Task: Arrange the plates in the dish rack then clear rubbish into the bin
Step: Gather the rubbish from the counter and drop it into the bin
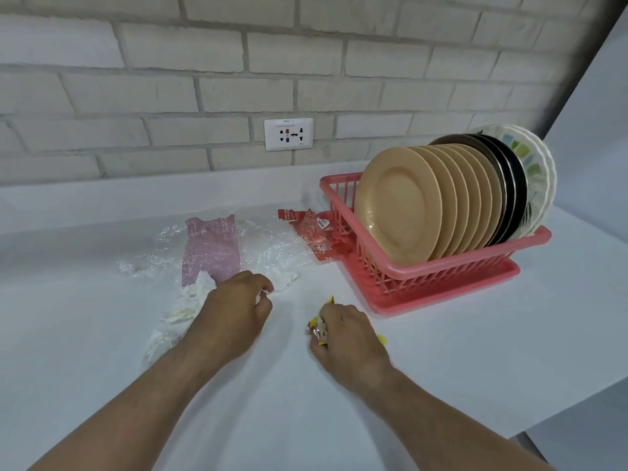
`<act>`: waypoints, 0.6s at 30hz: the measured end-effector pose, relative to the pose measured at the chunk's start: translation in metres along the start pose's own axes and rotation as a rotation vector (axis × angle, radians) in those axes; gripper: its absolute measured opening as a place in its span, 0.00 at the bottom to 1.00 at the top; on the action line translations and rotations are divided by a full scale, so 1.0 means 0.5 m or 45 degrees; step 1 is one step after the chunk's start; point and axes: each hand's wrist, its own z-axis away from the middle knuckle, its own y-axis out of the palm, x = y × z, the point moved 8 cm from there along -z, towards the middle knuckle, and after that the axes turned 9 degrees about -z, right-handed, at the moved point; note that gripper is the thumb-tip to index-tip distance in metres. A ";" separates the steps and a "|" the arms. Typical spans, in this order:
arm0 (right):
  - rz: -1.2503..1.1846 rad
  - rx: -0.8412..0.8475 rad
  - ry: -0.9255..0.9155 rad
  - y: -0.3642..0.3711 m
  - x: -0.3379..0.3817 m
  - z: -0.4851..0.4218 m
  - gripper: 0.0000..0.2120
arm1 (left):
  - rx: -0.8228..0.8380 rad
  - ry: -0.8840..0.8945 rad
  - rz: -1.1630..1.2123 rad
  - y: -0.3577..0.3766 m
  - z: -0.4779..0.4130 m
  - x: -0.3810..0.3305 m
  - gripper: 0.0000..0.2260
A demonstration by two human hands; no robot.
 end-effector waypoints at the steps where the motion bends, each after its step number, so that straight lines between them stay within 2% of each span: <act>1: -0.033 0.008 0.007 -0.007 0.000 0.004 0.09 | -0.003 0.014 0.006 0.000 0.001 -0.008 0.10; 4: -0.093 0.154 -0.002 -0.023 -0.002 0.021 0.19 | -0.001 0.041 0.040 0.004 0.003 -0.037 0.10; 7: -0.152 0.222 0.047 -0.056 -0.033 0.061 0.10 | -0.006 0.088 0.062 0.012 0.006 -0.087 0.10; 9: -0.267 0.149 0.162 -0.098 -0.068 0.090 0.08 | 0.005 0.129 0.083 0.023 0.008 -0.136 0.10; 12: -0.505 0.008 0.404 -0.170 -0.139 0.133 0.23 | 0.015 0.178 0.107 0.042 0.020 -0.216 0.10; 14: -0.679 -0.010 0.495 -0.211 -0.192 0.170 0.26 | 0.023 0.219 0.120 0.061 0.038 -0.280 0.10; 18: -0.903 0.161 0.494 -0.262 -0.283 0.251 0.30 | 0.046 0.253 0.152 0.109 0.084 -0.400 0.10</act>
